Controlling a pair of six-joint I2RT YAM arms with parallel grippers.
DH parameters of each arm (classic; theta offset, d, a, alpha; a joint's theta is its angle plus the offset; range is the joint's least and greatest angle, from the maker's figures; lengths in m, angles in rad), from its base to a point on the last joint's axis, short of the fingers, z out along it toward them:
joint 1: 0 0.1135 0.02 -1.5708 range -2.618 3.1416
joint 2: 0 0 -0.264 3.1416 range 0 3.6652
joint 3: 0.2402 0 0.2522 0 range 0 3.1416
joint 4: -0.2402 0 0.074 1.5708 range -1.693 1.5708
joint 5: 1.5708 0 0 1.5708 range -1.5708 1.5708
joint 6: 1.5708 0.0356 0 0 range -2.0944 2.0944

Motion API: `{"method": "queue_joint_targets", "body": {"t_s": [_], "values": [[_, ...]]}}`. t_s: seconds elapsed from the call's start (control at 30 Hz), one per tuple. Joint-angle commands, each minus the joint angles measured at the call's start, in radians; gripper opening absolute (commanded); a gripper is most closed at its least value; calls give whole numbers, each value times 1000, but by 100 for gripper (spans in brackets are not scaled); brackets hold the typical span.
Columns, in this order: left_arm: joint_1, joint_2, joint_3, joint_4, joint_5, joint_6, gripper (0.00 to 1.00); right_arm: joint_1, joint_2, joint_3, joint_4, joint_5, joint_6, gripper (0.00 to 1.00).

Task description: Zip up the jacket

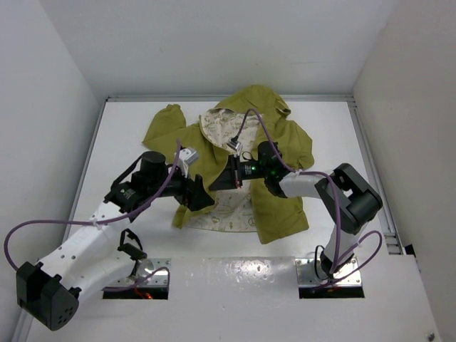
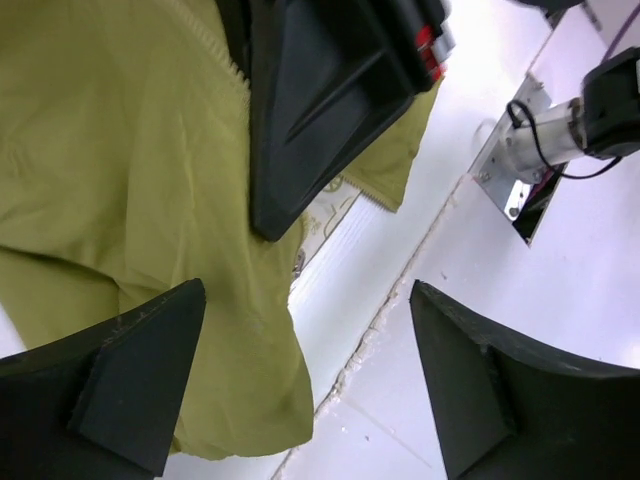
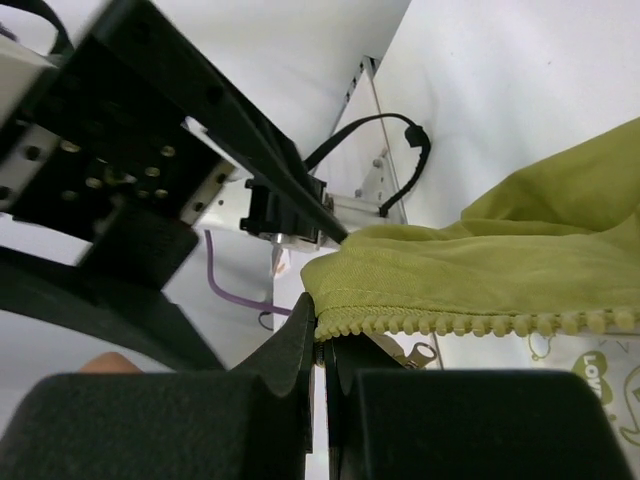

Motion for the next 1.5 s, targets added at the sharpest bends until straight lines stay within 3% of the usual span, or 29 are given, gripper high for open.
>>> {"method": "queue_joint_targets", "body": {"t_s": [0.0,0.3,0.57,0.87,1.13,1.27,1.4,1.43,1.47], "values": [[6,29,-16,-5,-31,-46,87,8,-2,58,78,18,32,0],[6,118,-7,-5,2,-6,79,12,-3,58,109,-13,31,0],[-13,118,2,16,57,77,57,15,-3,41,103,-22,0,0],[-31,118,-18,35,66,86,54,21,2,65,95,-18,6,0],[-40,146,-27,55,47,95,37,23,-2,68,95,-14,12,0],[-40,155,-36,64,56,95,36,28,-5,71,92,-13,20,0],[-40,155,-36,73,56,95,25,26,-3,73,92,-16,20,0],[-40,155,-36,73,56,95,14,28,-6,73,92,-13,20,0],[-40,155,-36,73,56,95,10,23,-3,73,93,-16,20,0]]}}
